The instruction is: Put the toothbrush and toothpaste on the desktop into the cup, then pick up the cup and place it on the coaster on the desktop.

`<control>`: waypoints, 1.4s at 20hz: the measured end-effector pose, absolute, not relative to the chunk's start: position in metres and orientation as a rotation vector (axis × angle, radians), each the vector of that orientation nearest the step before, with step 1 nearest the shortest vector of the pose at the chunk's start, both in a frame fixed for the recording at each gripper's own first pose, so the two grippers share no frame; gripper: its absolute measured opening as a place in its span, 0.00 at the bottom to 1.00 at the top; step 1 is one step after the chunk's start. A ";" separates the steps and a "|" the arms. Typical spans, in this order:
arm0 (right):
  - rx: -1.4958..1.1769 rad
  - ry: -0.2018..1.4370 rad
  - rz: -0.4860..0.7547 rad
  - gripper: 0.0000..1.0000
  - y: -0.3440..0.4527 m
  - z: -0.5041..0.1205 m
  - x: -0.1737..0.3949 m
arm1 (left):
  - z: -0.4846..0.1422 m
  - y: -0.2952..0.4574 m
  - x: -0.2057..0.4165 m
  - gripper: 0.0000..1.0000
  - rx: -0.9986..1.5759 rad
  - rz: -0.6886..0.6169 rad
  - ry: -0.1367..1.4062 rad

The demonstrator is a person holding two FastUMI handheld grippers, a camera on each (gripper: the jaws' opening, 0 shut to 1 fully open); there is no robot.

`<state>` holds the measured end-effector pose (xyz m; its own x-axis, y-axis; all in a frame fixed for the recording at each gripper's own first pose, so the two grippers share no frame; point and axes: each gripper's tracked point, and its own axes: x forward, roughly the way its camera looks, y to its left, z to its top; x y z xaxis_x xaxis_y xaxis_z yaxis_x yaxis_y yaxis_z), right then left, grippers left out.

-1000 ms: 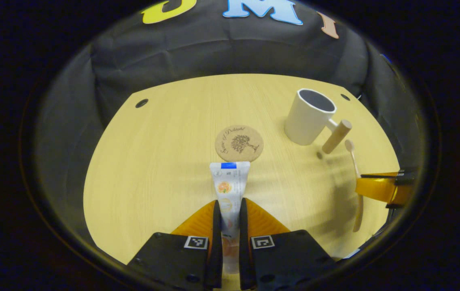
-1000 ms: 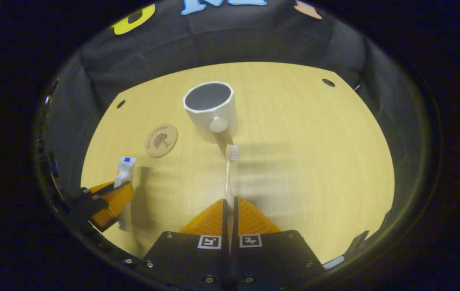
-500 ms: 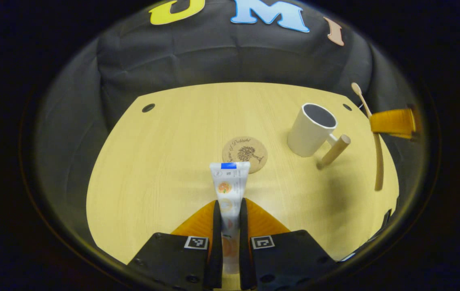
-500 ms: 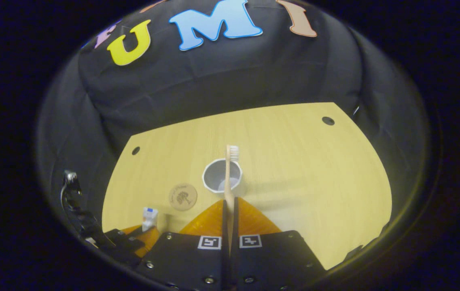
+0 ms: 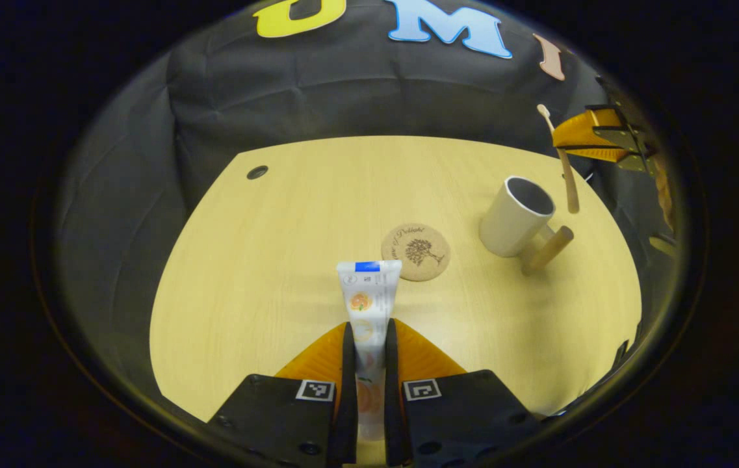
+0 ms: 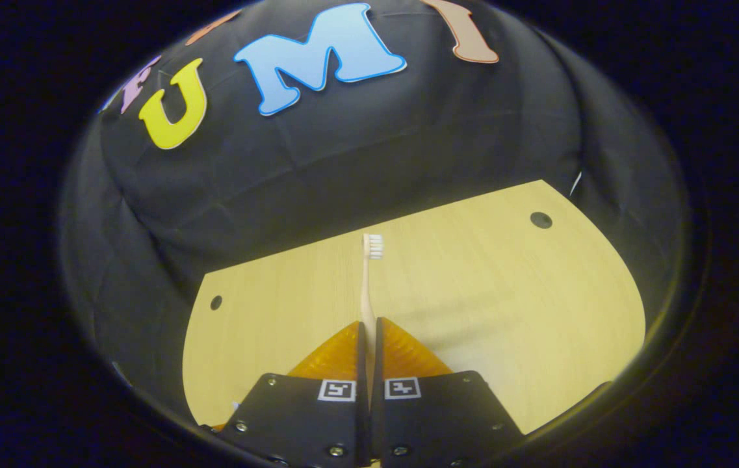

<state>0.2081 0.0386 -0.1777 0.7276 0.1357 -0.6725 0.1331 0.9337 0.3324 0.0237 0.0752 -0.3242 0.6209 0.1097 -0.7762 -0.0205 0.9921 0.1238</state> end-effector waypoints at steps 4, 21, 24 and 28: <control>0.388 0.749 -0.027 0.02 0.040 -0.196 0.235 | -0.319 0.088 0.019 0.24 0.111 0.091 0.906; 0.236 0.677 0.036 0.12 0.063 -0.229 0.200 | -0.314 0.109 0.017 0.24 0.113 0.133 0.893; 0.251 0.689 0.041 0.31 0.063 -0.230 0.190 | -0.314 0.102 0.018 0.24 0.105 0.120 0.886; 0.243 0.694 0.046 0.31 0.059 -0.227 0.174 | -0.306 0.097 0.023 0.24 0.101 0.111 0.865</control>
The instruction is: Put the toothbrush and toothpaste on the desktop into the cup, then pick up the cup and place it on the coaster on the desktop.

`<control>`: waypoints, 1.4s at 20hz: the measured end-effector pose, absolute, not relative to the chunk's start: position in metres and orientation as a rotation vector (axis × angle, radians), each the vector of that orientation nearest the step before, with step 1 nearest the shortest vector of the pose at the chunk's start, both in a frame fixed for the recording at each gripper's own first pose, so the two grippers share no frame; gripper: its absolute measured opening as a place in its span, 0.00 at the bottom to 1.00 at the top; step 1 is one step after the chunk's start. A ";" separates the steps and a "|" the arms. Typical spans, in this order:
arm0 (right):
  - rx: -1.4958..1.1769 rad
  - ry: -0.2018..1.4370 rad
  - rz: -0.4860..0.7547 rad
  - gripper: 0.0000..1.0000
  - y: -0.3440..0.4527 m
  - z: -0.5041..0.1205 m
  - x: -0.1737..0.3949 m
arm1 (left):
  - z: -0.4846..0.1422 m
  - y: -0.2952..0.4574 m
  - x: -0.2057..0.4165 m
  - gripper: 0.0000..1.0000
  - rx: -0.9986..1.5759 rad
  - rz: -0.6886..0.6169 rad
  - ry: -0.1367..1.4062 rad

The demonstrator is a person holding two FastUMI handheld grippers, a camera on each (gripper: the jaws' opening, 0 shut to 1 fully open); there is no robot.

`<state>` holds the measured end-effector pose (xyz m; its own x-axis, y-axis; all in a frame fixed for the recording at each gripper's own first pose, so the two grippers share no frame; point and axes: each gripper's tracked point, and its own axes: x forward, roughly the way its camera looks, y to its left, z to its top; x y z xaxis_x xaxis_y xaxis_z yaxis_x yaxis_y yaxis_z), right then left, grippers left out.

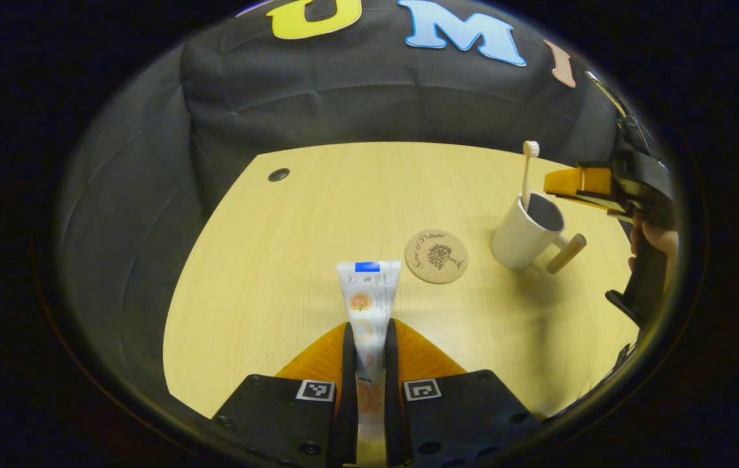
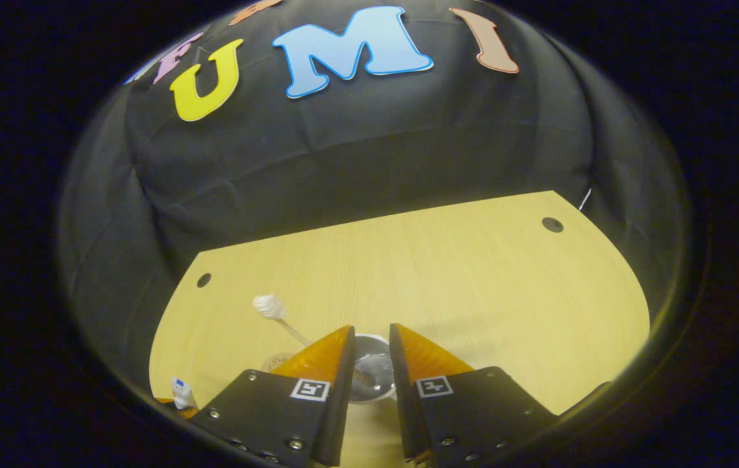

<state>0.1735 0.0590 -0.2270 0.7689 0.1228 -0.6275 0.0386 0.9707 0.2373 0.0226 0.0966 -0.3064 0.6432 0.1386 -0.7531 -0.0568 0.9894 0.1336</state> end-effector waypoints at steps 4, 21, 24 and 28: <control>0.249 0.689 0.047 0.31 0.050 -0.221 0.158 | -0.297 0.091 0.024 0.24 0.099 0.099 0.838; 0.310 0.679 -0.158 0.34 -0.086 -0.212 0.093 | -0.257 -0.079 0.084 0.24 0.120 -0.242 0.670; 0.318 0.691 -0.211 0.34 -0.116 -0.215 0.079 | -0.245 -0.117 0.106 0.24 0.159 -0.330 0.614; 0.331 0.705 -0.279 0.34 -0.152 -0.220 0.059 | -0.243 -0.150 0.136 0.24 0.201 -0.405 0.556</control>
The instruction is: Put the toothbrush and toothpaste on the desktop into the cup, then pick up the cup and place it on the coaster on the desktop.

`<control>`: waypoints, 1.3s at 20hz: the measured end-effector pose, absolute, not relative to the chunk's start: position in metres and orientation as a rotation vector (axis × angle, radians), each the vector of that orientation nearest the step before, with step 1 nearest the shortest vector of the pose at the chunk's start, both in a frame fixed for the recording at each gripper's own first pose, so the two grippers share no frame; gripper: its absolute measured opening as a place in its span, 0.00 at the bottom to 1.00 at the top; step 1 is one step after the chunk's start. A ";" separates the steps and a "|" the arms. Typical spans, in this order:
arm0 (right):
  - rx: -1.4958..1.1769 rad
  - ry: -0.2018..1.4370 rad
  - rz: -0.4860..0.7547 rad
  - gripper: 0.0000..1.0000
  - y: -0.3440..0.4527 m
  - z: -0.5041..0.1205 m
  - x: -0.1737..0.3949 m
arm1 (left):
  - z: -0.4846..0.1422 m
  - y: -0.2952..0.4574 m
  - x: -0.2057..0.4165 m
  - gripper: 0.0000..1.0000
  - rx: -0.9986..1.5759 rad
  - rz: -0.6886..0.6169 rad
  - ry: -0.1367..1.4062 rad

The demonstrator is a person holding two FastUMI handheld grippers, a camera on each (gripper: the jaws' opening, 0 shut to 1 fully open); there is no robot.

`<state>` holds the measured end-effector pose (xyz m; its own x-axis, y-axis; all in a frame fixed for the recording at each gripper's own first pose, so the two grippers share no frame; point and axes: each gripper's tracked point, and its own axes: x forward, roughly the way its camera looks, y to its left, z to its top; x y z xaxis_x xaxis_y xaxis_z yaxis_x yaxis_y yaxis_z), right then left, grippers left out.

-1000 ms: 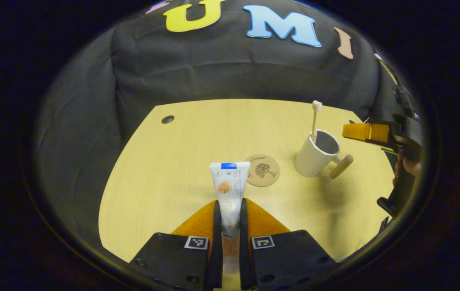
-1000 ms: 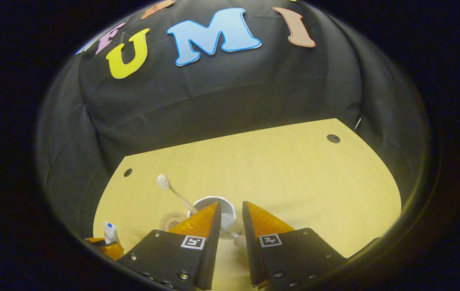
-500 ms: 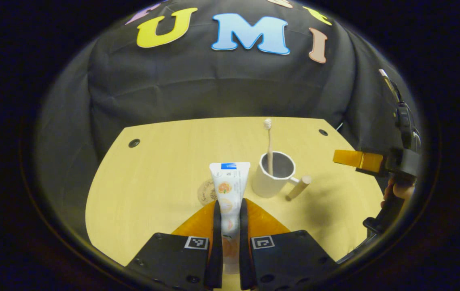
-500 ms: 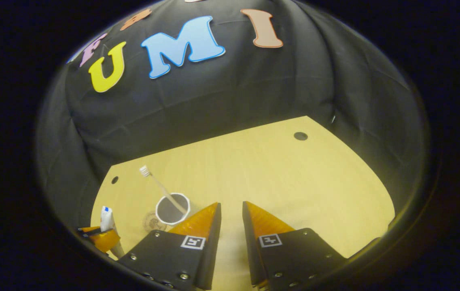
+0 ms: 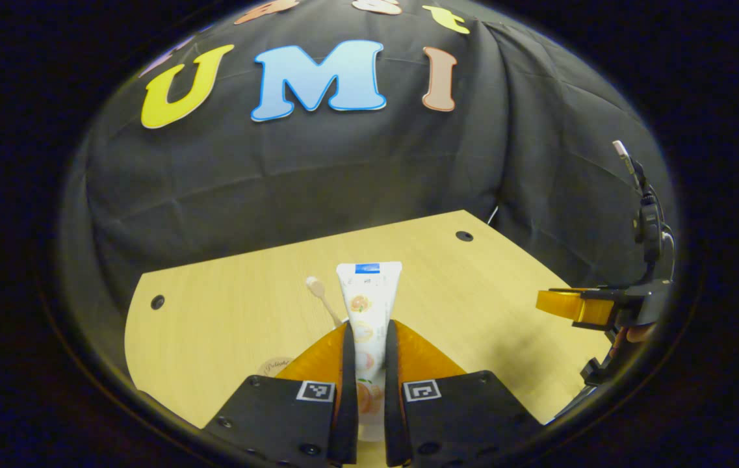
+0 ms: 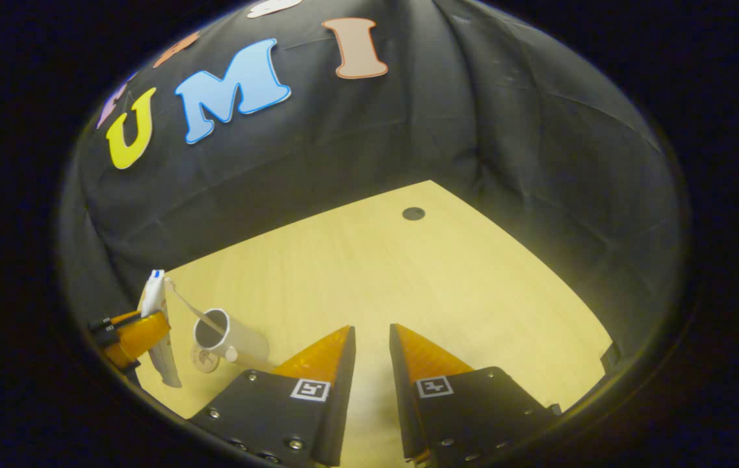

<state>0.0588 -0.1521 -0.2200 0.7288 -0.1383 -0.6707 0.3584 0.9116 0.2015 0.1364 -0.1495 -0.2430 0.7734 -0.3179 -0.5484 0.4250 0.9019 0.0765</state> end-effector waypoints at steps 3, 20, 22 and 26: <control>0.329 0.722 -0.317 0.34 -0.173 -0.222 0.045 | -0.236 -0.174 0.157 0.24 0.206 -0.441 0.510; 0.294 0.844 -0.372 0.34 -0.212 -0.242 0.009 | -0.278 -0.177 0.227 0.24 0.141 -0.401 0.455; 0.289 0.855 -0.364 0.30 -0.212 -0.245 0.008 | -0.284 -0.175 0.227 0.24 0.145 -0.386 0.449; 0.282 0.862 -0.347 0.34 -0.209 -0.246 0.008 | -0.291 -0.168 0.221 0.26 0.139 -0.363 0.441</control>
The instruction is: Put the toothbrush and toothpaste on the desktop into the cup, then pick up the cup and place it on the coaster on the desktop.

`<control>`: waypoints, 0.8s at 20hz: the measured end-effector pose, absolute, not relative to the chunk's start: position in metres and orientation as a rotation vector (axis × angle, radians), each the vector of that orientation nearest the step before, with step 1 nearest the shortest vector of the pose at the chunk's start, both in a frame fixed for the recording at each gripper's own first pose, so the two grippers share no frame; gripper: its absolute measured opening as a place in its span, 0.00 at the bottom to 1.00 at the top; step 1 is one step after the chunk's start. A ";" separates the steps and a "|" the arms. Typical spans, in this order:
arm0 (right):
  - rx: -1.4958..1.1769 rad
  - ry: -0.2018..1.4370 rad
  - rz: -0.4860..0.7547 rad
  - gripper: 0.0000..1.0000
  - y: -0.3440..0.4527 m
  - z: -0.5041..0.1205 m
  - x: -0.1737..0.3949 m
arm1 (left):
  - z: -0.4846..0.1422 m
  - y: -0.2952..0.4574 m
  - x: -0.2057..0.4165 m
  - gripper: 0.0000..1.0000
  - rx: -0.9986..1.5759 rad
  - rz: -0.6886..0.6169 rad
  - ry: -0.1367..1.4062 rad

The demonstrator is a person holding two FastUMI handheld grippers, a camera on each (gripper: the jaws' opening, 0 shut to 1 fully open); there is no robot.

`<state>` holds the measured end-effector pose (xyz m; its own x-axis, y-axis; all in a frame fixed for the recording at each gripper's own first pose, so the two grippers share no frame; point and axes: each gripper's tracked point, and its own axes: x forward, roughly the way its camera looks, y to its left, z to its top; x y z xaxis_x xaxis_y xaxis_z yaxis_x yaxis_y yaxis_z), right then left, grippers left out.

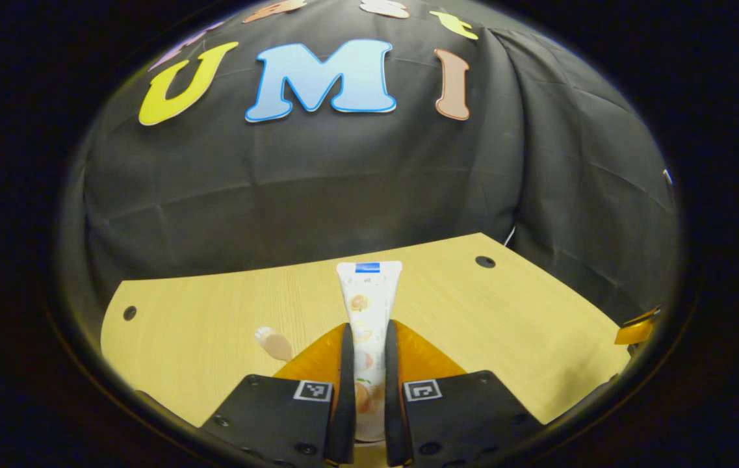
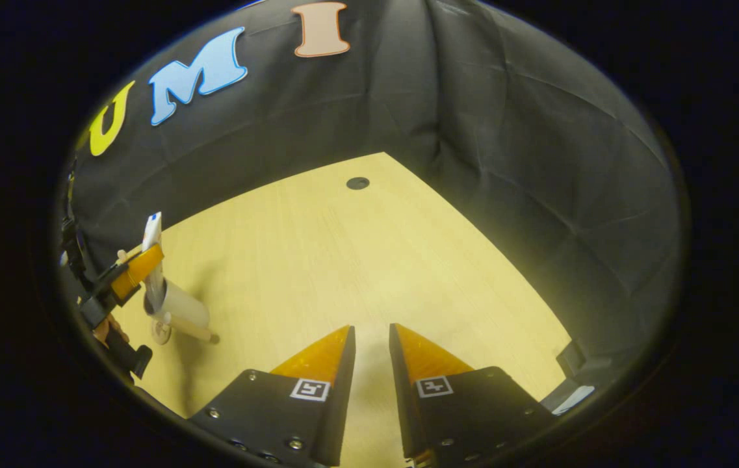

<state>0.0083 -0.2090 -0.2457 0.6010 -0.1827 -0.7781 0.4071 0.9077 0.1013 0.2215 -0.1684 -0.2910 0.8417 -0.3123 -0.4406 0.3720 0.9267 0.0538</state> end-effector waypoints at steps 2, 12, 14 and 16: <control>0.278 0.863 -0.336 0.34 -0.205 -0.249 0.011 | -0.289 -0.168 0.216 0.36 0.137 -0.361 0.435; 0.289 0.860 -0.280 0.30 -0.179 -0.242 0.023 | -0.272 -0.158 0.189 0.74 0.084 -0.323 0.436; 0.293 0.856 -0.266 0.34 -0.176 -0.240 0.024 | -0.267 -0.160 0.178 0.81 0.067 -0.332 0.439; 0.288 0.850 -0.228 0.34 -0.167 -0.234 0.028 | -0.263 -0.159 0.168 0.82 0.065 -0.332 0.442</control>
<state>0.0277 -0.1666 -0.2342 0.6393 -0.0830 -0.7644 0.3112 0.9370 0.1585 0.1683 -0.1590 -0.2632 0.8510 -0.3013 -0.4302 0.3293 0.9442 -0.0099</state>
